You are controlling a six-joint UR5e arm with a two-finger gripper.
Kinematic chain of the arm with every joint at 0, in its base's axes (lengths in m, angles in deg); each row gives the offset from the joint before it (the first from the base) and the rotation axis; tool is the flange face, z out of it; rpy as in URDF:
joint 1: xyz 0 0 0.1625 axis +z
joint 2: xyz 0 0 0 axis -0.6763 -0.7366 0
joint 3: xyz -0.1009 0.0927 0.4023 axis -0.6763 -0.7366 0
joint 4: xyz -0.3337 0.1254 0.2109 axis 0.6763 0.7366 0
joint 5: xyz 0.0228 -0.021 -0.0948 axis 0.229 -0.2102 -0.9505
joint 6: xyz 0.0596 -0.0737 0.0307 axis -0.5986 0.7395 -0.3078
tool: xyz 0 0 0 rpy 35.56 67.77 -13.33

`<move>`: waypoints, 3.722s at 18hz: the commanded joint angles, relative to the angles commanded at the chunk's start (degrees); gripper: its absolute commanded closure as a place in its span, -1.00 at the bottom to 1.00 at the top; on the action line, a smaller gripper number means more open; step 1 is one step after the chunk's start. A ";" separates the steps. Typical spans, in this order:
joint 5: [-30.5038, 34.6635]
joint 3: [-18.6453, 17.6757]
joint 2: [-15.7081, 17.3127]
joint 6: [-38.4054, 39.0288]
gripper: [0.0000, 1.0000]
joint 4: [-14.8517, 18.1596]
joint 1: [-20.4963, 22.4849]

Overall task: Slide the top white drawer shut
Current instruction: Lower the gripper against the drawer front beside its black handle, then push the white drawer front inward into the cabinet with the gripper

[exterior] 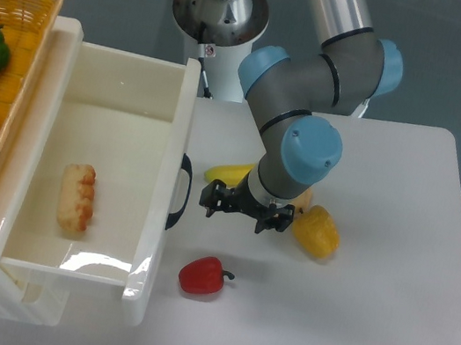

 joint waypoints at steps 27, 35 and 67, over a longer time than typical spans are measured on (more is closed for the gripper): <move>-1.76 0.18 0.70 0.62 -1.00 0.09 -1.41; -2.90 0.61 1.14 2.02 -1.00 0.09 -1.93; -3.60 1.41 2.02 7.65 -1.00 0.00 -8.70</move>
